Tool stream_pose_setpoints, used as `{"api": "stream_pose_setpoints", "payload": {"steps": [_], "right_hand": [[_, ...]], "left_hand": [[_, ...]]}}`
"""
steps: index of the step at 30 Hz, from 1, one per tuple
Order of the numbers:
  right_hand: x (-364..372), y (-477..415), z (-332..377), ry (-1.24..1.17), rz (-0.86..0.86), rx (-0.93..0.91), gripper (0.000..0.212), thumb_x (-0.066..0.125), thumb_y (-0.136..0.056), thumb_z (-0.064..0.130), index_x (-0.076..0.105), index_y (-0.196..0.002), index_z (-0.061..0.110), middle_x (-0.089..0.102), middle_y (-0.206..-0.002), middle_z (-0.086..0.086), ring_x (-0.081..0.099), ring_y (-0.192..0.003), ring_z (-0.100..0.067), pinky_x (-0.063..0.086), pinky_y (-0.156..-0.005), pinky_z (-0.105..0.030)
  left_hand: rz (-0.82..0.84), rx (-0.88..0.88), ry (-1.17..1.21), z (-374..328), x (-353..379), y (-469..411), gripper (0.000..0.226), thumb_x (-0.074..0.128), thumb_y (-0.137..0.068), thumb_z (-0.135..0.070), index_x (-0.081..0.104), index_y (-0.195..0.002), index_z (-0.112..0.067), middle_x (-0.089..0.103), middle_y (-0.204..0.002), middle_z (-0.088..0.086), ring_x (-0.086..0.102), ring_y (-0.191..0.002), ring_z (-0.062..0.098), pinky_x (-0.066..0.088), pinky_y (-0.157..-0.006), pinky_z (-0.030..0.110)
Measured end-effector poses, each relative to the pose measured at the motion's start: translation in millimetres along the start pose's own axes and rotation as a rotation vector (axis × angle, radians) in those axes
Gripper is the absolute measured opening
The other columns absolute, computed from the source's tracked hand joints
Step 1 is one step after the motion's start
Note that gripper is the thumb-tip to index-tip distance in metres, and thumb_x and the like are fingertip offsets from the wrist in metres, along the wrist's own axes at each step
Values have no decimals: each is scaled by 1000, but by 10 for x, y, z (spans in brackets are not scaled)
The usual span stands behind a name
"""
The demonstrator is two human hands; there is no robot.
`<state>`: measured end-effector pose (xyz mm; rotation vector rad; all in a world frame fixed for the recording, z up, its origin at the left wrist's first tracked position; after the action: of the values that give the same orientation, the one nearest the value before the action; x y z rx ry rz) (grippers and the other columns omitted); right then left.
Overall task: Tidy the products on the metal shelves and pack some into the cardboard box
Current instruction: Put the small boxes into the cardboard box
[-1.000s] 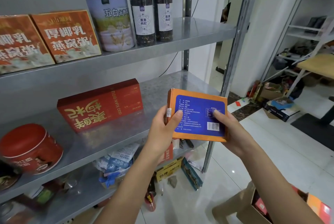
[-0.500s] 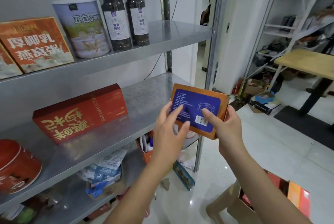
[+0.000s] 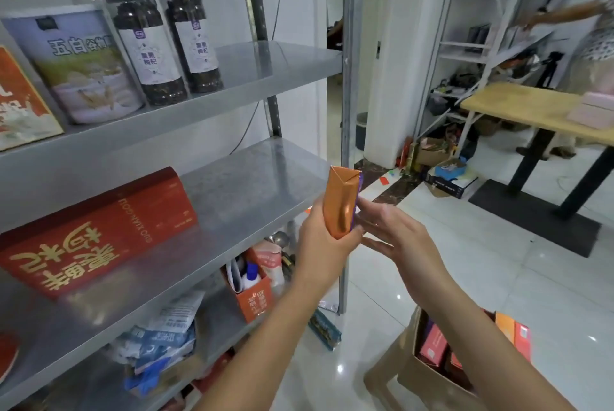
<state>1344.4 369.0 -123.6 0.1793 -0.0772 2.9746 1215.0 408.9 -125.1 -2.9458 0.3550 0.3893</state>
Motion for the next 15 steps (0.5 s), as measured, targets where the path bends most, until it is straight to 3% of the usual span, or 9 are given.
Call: {"api": "stream_pose_setpoints", "payload": {"steps": [2, 5, 7, 10, 13, 15], "right_hand": [[-143, -10, 1, 73, -66, -39, 26, 57, -95, 25, 65, -119, 25, 70, -110, 13, 64, -106, -1, 52, -87, -24], [-481, -70, -46, 121, -204, -23, 56, 75, -78, 25, 50, -128, 32, 60, -116, 24, 56, -109, 8, 44, -95, -25], [-675, -75, -39, -19, -123, 24, 73, 86, -60, 36, 51, -123, 29, 65, -121, 7, 64, -107, -8, 52, -87, -28], [-858, -39, 15, -210, 47, 114, 88, 97, -30, 43, 64, -107, 16, 73, -105, -10, 73, -85, -21, 59, -66, -29], [-947, -51, 31, -231, -20, 147, 85, 97, -37, 35, 64, -112, 11, 73, -106, -13, 73, -84, -23, 59, -65, -31], [-979, -72, 8, -278, -123, 187, 61, 86, -58, 21, 63, -113, 9, 74, -100, -11, 73, -78, -21, 59, -62, -29]], "left_hand": [[34, -29, 104, -14, 15, -43, 44, 75, -83, -23, 53, -120, -24, 65, -107, -5, 64, -101, 12, 54, -78, 14], [221, -35, 348, 41, 68, -126, 67, 78, -68, -35, 54, -126, -13, 69, -115, 7, 67, -107, 25, 58, -83, 31], [351, -36, 519, 57, 125, -152, 71, 75, -67, -33, 53, -130, -7, 68, -119, 13, 67, -106, 27, 57, -83, 36], [494, -64, 682, 23, 254, -168, 62, 72, -70, -24, 53, -127, -5, 68, -116, 12, 66, -103, 24, 58, -82, 34], [439, -142, 701, 26, 363, -239, 54, 70, -78, -26, 53, -125, -6, 69, -113, 12, 68, -95, 19, 58, -73, 27], [315, -177, 577, 44, 401, -340, 41, 68, -86, -23, 56, -123, -8, 69, -113, 14, 69, -88, 17, 56, -68, 25]]}}
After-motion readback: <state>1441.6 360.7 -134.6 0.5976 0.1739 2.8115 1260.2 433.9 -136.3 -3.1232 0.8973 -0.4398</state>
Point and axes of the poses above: each hand's wrist, its own y-axis away from the middle knuckle, its own x-axis out of the palm, z = x × y, the point moved 3 cm from there along -y, towards the middle knuckle
